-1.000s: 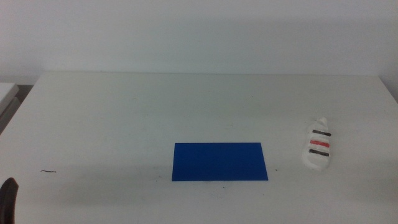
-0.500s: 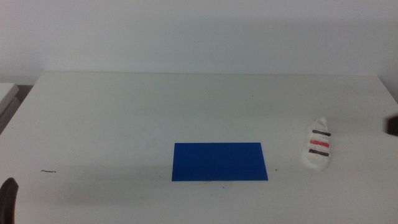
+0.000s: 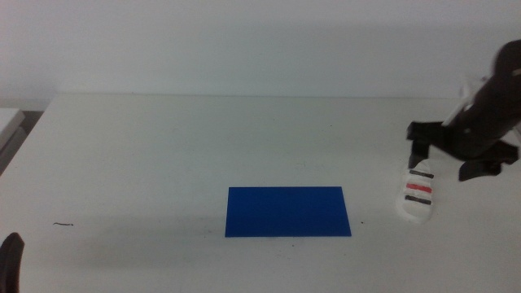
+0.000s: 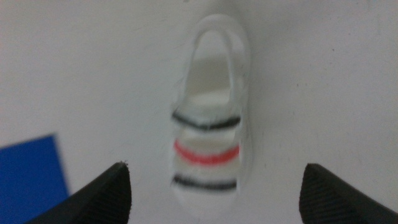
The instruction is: Use one arm to grab the shoe from the table and place it on the mat.
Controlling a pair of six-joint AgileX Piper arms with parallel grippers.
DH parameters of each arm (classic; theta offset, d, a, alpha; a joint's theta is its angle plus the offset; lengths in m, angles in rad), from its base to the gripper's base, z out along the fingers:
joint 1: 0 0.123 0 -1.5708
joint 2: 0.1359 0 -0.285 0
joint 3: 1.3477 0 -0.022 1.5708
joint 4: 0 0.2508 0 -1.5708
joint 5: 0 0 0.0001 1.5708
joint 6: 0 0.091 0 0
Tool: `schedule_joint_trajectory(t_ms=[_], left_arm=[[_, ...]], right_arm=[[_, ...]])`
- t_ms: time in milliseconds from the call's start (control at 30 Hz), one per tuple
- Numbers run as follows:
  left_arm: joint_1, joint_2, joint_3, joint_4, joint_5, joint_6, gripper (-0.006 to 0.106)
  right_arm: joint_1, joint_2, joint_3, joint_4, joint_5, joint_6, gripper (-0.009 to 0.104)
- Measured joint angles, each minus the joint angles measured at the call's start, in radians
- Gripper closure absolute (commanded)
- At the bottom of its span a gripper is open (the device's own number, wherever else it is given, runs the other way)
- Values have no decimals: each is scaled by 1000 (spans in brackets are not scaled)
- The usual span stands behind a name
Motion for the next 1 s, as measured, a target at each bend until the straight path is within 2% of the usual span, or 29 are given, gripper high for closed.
schedule_joint_trajectory(t_ms=[300,367,533,567,667,767,1000], left_arm=[[0,0,0,0,0,0,7],[0,0,0,0,0,0,7],[0,0,0,0,0,0,7],[0,0,0,0,0,0,7],[0,0,0,0,0,0,7],[0,0,0,0,0,0,7],[0,0,0,0,0,0,7]], right_arm=[[27,195,-36,-40,-114,64,38],[27,221,-36,-42,-123,66,46],[32,237,-40,-64,-125,73,97],[39,237,-45,-71,-114,80,97],[94,212,-82,-114,-25,134,90],[205,186,-163,-157,49,186,88],[454,270,-359,-158,90,315,88]])
